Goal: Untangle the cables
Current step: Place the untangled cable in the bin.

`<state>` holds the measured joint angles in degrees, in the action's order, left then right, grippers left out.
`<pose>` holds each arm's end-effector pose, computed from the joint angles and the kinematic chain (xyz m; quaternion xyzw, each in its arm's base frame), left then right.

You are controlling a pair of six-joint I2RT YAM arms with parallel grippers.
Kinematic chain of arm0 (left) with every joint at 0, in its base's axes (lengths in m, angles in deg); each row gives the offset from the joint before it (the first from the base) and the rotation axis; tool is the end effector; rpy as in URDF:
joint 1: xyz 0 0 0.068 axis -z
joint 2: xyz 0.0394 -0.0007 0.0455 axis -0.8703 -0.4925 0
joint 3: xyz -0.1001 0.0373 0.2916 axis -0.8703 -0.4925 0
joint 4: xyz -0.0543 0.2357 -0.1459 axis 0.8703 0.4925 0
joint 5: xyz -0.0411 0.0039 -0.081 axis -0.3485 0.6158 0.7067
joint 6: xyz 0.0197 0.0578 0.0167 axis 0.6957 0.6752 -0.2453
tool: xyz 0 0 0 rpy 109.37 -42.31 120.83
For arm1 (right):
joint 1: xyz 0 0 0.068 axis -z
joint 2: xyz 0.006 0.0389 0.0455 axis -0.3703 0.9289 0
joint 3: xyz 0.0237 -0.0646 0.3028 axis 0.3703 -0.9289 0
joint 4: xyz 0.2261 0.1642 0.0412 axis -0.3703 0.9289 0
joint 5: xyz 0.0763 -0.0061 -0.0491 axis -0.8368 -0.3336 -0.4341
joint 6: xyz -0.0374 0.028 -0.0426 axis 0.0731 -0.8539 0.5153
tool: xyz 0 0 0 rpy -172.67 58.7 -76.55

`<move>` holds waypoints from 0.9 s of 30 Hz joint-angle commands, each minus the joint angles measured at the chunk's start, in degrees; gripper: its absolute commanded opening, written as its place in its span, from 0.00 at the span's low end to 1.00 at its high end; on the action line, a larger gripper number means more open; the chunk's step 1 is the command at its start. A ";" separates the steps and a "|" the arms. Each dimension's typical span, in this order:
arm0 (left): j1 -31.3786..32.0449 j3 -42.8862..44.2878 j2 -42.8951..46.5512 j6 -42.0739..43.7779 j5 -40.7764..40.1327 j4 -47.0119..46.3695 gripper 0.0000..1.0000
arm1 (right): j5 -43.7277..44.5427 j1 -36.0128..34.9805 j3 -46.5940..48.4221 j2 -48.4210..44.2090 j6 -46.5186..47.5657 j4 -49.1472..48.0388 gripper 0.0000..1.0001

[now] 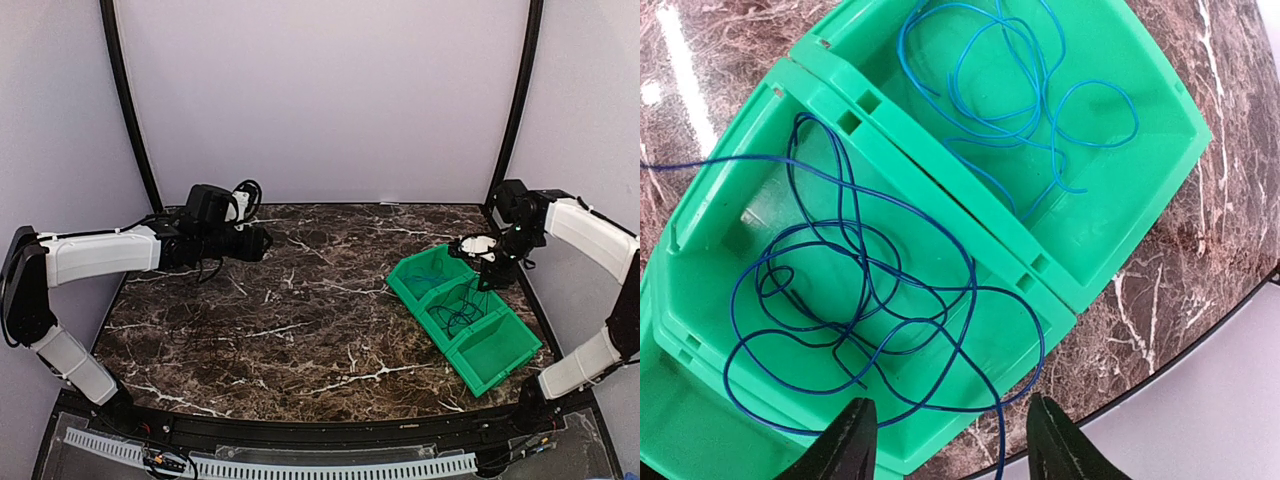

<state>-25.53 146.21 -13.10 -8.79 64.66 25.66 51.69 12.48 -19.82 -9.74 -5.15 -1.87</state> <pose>0.3140 -0.2142 0.2899 0.1505 0.8411 -0.1702 0.4908 0.2736 0.0475 0.2879 -0.5569 0.8159 -0.0371 0.1506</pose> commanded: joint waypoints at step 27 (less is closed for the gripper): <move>20.55 -3.76 -0.42 -0.39 24.21 -22.95 0.60 | -3.08 -2.52 5.65 8.58 -8.97 6.98 0.76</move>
<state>-12.27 143.78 -12.34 -8.53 85.20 14.36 51.06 9.55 -14.97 -2.04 -11.82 3.64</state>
